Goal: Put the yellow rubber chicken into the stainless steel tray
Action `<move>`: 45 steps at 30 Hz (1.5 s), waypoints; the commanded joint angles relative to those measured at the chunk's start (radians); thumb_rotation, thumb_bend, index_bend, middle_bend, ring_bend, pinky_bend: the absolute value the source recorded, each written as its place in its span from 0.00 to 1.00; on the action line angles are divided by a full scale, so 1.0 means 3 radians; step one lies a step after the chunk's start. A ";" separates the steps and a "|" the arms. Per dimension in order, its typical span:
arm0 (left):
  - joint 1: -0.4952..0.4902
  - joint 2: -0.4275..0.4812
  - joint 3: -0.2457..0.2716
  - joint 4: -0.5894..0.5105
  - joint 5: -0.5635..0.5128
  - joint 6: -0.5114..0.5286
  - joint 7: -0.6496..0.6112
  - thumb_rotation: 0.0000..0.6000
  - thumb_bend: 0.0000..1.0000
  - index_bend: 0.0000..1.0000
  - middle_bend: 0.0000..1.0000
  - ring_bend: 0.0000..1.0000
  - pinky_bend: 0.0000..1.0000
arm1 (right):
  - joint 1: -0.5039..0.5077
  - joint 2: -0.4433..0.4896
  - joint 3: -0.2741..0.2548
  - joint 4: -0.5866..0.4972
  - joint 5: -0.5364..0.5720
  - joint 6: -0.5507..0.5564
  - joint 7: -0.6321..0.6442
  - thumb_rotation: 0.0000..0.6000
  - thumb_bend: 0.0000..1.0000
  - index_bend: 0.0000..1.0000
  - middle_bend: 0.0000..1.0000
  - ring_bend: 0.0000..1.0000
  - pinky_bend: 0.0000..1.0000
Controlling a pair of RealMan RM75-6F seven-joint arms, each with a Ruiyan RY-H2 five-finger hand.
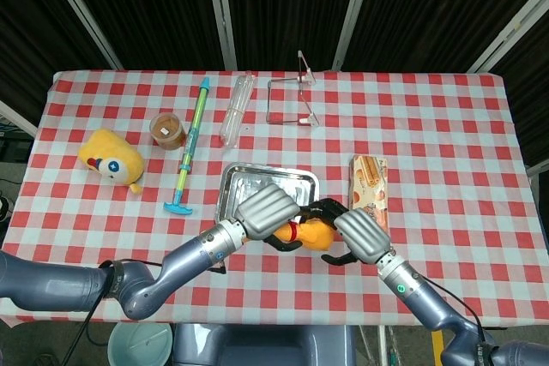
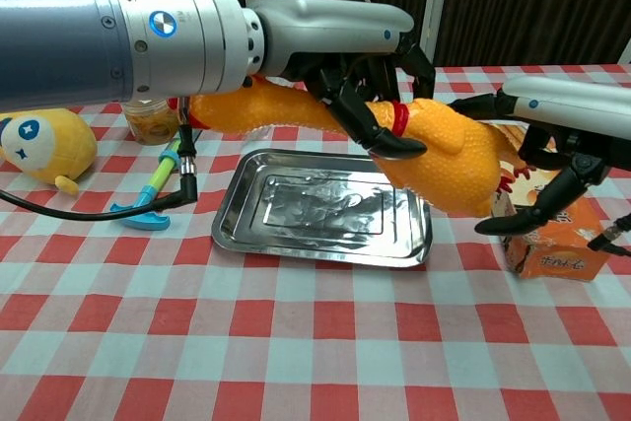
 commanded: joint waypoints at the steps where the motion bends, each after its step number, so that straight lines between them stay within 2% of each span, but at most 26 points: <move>1: -0.0002 0.0000 -0.0002 -0.0002 -0.0002 0.0001 -0.0001 1.00 0.66 0.58 0.70 0.65 0.63 | -0.0001 -0.0007 0.0002 0.0000 0.0013 0.0008 -0.0002 1.00 0.24 0.34 0.24 0.20 0.22; 9: -0.0009 0.0008 0.0002 -0.0008 -0.0017 -0.0003 0.0008 1.00 0.66 0.58 0.70 0.65 0.63 | 0.0008 -0.0017 -0.0005 0.0016 0.0052 -0.0004 -0.0018 1.00 0.33 0.42 0.30 0.26 0.27; 11: -0.0008 0.0008 0.0007 -0.0005 -0.0022 -0.0006 0.0008 1.00 0.66 0.58 0.70 0.65 0.63 | 0.0009 -0.0023 -0.0007 0.0019 0.0060 -0.0003 -0.0024 1.00 0.38 0.45 0.32 0.29 0.30; 13: -0.0010 0.0005 0.0015 0.0001 -0.0024 -0.0009 0.0013 1.00 0.65 0.58 0.70 0.65 0.63 | 0.0010 -0.0026 -0.0010 0.0022 0.0066 -0.0003 -0.0035 1.00 0.46 0.49 0.36 0.33 0.34; 16: -0.0016 -0.0007 0.0026 0.0010 -0.0024 -0.0014 0.0027 1.00 0.65 0.58 0.70 0.65 0.63 | 0.0014 -0.0031 -0.0008 0.0024 0.0077 -0.0003 -0.0055 1.00 0.64 0.56 0.43 0.41 0.44; 21: -0.0024 -0.0032 0.0026 0.0015 -0.0013 -0.0005 0.0036 1.00 0.65 0.58 0.70 0.65 0.63 | 0.0015 -0.0065 -0.0009 0.0055 0.0094 0.0011 -0.0097 1.00 0.93 0.74 0.61 0.61 0.68; 23: -0.0022 -0.0035 0.0024 0.0015 -0.0006 -0.0002 0.0028 1.00 0.65 0.58 0.70 0.65 0.63 | 0.0017 -0.0074 -0.0011 0.0070 0.0098 0.0009 -0.0116 1.00 0.99 0.80 0.68 0.68 0.74; 29: -0.0009 -0.0053 0.0042 0.0022 0.0040 0.0006 0.0010 1.00 0.65 0.58 0.70 0.65 0.63 | 0.0023 -0.0107 -0.0010 0.0111 0.0123 0.0015 -0.0217 1.00 1.00 0.96 0.82 0.83 0.88; 33: 0.0008 -0.0061 0.0068 0.0032 0.0076 0.0019 0.0014 1.00 0.64 0.58 0.70 0.65 0.63 | 0.0023 -0.0121 -0.0011 0.0114 0.0155 0.0012 -0.0279 1.00 1.00 0.99 0.86 0.87 0.91; 36: 0.0020 -0.0070 0.0081 0.0049 0.0093 0.0038 0.0028 1.00 0.64 0.58 0.70 0.65 0.63 | 0.0026 -0.0113 -0.0013 0.0098 0.0176 -0.0001 -0.0300 1.00 1.00 0.91 0.86 0.83 0.88; 38: 0.0024 -0.0070 0.0079 0.0060 0.0095 0.0047 0.0033 1.00 0.64 0.58 0.70 0.65 0.63 | 0.0024 -0.0100 -0.0021 0.0094 0.0158 0.0005 -0.0273 1.00 0.98 0.75 0.77 0.70 0.76; 39: 0.0025 -0.0069 0.0074 0.0065 0.0095 0.0050 0.0032 1.00 0.64 0.58 0.70 0.65 0.63 | 0.0025 -0.0079 -0.0027 0.0089 0.0154 -0.0005 -0.0259 1.00 0.93 0.68 0.72 0.64 0.71; 42: 0.0029 -0.0066 0.0056 0.0084 0.0092 0.0058 0.0022 1.00 0.64 0.58 0.70 0.65 0.63 | 0.0041 0.0000 -0.0039 0.0058 0.0172 -0.0068 -0.0210 1.00 0.49 0.34 0.46 0.38 0.49; 44: 0.0028 -0.0065 0.0051 0.0095 0.0092 0.0056 0.0021 1.00 0.64 0.58 0.70 0.65 0.63 | 0.0054 0.0046 -0.0045 0.0036 0.0196 -0.0115 -0.0201 1.00 0.29 0.12 0.30 0.24 0.36; 45: 0.0027 -0.0067 0.0049 0.0102 0.0093 0.0055 0.0022 1.00 0.64 0.58 0.70 0.65 0.63 | 0.0064 0.0078 -0.0049 0.0023 0.0216 -0.0149 -0.0210 1.00 0.22 0.04 0.23 0.18 0.32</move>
